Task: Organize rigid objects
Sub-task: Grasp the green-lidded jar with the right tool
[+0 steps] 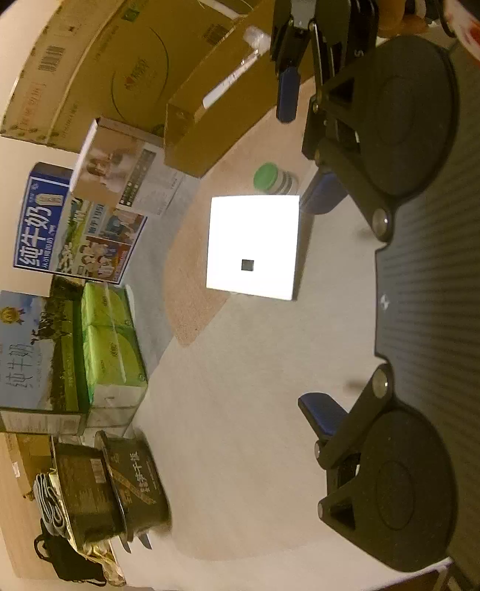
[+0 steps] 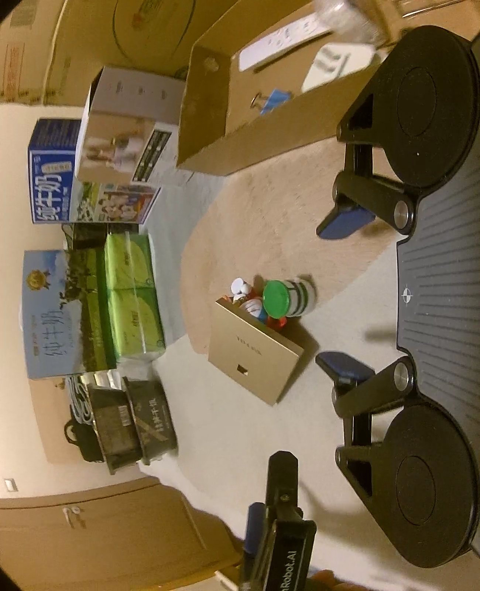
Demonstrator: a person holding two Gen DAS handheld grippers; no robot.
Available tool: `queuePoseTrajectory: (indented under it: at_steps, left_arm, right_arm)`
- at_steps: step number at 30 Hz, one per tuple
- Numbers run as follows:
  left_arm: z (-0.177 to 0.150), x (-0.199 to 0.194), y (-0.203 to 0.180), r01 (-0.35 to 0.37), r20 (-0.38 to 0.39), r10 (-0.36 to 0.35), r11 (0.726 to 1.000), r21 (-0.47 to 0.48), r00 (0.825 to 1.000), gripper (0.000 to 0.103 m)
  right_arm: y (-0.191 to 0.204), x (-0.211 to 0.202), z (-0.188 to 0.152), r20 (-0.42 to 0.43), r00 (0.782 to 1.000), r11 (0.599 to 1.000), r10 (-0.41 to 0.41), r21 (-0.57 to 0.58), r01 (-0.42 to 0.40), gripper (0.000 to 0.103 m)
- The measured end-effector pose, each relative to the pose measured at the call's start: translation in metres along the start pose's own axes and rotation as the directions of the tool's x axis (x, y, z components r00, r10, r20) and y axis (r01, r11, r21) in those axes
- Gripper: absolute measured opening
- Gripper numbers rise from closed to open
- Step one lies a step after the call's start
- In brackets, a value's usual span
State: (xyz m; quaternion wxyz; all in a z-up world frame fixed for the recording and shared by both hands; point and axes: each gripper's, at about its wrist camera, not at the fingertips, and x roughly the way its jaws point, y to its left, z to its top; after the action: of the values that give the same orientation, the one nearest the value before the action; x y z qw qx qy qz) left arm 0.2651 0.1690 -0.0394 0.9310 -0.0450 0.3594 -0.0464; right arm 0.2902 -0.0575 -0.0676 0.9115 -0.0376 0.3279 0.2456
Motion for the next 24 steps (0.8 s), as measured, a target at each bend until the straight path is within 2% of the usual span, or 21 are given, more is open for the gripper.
queuePoseTrajectory:
  at_steps: [2,9,12,15,24]
  left_arm:
    - [0.005,0.01,0.001,0.003,0.003,-0.003,1.0,0.008,1.0,0.102]
    - [0.015,0.03,0.001,0.025,0.005,-0.025,1.0,0.009,1.0,0.102]
    - [0.016,0.036,-0.001,0.033,0.0,-0.033,0.999,0.013,0.999,0.102]
    - [0.017,0.041,-0.006,0.046,-0.007,-0.045,0.999,0.027,0.999,0.102]
    - [0.019,0.066,-0.024,0.137,-0.026,-0.137,0.99,0.035,0.99,0.102]
  right_arm:
    - [-0.001,0.015,0.002,-0.002,1.0,1.0,0.006,-0.018,-0.006,0.055]
    - [-0.003,0.049,0.011,0.002,1.0,0.998,0.01,-0.055,-0.01,0.045]
    - [-0.003,0.056,0.014,-0.002,1.0,0.997,0.013,-0.078,-0.013,0.031]
    - [-0.005,0.055,0.013,0.004,1.0,0.997,0.015,-0.08,-0.014,0.031]
    - [-0.03,0.028,0.002,0.004,0.998,0.998,-0.063,0.0,0.063,0.03]
